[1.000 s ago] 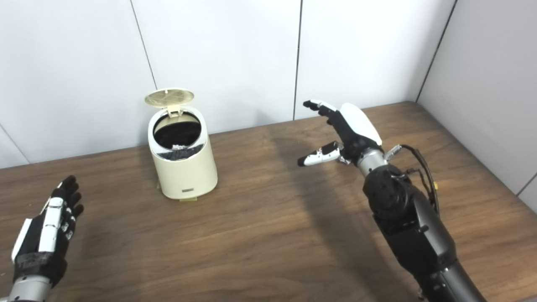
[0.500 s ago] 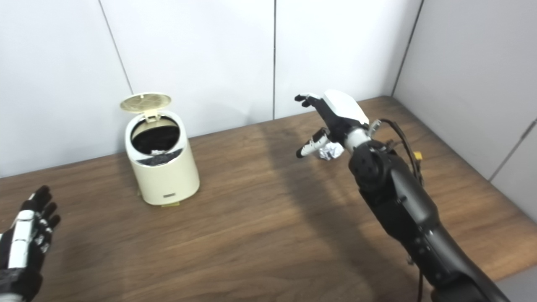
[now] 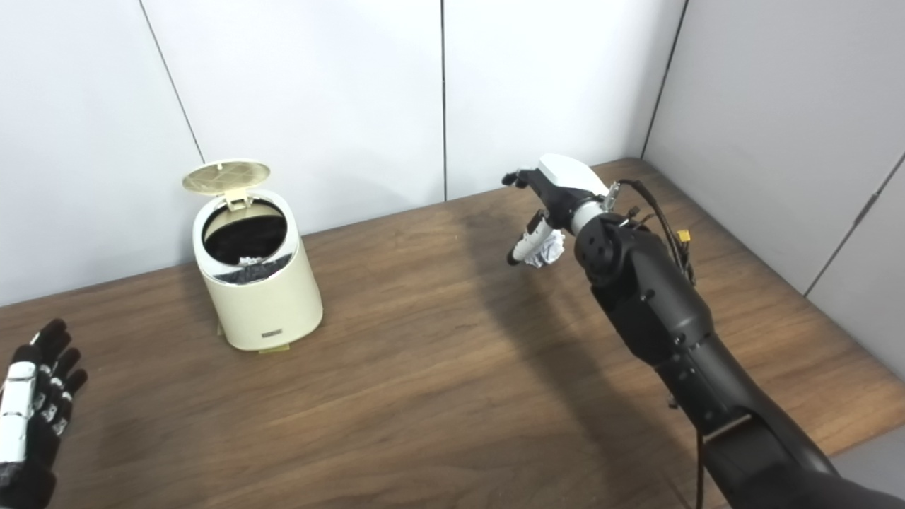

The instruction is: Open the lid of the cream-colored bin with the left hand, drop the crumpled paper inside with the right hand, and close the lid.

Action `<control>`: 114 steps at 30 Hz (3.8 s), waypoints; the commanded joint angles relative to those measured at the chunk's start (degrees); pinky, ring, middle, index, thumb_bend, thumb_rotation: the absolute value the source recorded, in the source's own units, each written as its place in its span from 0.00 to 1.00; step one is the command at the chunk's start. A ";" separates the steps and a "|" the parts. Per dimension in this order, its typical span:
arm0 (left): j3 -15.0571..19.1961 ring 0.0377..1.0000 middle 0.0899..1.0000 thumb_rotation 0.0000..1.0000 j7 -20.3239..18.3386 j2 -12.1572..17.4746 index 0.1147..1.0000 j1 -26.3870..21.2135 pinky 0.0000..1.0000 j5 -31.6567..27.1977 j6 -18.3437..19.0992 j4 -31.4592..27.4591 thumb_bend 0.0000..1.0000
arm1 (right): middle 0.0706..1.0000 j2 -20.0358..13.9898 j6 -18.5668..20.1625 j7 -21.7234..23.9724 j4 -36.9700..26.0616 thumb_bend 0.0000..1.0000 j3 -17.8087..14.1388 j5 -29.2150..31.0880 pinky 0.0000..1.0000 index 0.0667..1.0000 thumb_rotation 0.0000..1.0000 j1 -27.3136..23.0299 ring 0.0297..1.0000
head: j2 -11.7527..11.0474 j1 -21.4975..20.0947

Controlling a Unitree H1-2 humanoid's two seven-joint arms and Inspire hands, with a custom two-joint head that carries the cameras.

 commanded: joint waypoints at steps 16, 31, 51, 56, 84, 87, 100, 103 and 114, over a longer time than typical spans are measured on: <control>0.14 1.00 1.00 0.88 0.03 0.97 1.00 -1.43 1.00 -1.11 0.77 -4.73 0.39 | 0.91 -2.68 0.14 9.81 8.65 0.87 1.11 -8.80 0.79 0.81 0.09 -8.34 0.89 | 0.38 -0.09; -0.32 1.00 1.00 0.85 0.54 1.02 1.00 -1.80 1.00 -1.02 1.86 -5.52 0.42 | 0.76 -1.56 0.12 10.73 9.35 0.80 2.21 -8.17 0.68 0.77 0.00 -7.81 0.72 | 0.78 0.18; -1.26 1.00 1.00 0.83 1.00 1.65 1.00 -2.15 1.00 1.34 3.81 -6.94 0.40 | 0.81 -3.45 0.13 9.64 12.08 0.85 4.15 -11.37 0.69 0.79 0.08 -7.74 0.77 | 1.29 0.10; -1.76 1.00 1.00 0.85 1.17 2.15 1.00 -2.32 1.00 2.27 5.30 -7.62 0.39 | 0.81 -3.60 0.13 9.67 12.12 0.84 4.52 -12.02 0.71 0.78 0.09 -7.77 0.78 | 1.81 0.46; -2.57 1.00 1.00 0.88 0.89 2.35 1.00 -2.08 1.00 3.56 6.18 -7.62 0.31 | 0.85 3.12 0.14 6.61 9.75 0.86 -10.92 -10.10 0.81 0.80 0.15 -4.64 0.86 | 2.28 0.75; -2.53 1.00 1.00 0.86 0.75 2.44 1.00 -2.07 1.00 3.45 5.50 -7.30 0.33 | 0.87 4.16 0.14 8.66 9.64 0.87 -11.89 -12.21 0.83 0.81 0.14 -4.73 0.87 | 2.32 0.73; -2.57 1.00 1.00 0.85 0.51 2.91 1.00 -2.03 1.00 3.59 4.83 -6.61 0.32 | 0.82 6.15 0.14 11.52 8.90 0.89 -10.33 -22.13 0.71 0.81 0.16 -4.70 0.79 | 2.86 0.64; -2.64 1.00 1.00 0.85 0.57 2.92 1.00 -1.98 1.00 3.54 5.52 -6.95 0.32 | 0.83 6.82 0.13 11.10 9.61 0.90 -11.37 -22.31 0.73 0.81 0.15 -4.83 0.80 | 2.86 0.64; -3.01 1.00 1.00 0.83 0.70 2.96 1.00 -1.96 1.00 4.18 4.89 -6.52 0.33 | 0.81 7.62 0.14 10.66 9.45 0.91 -11.98 -21.65 0.74 0.81 0.15 -4.89 0.78 | 3.19 0.76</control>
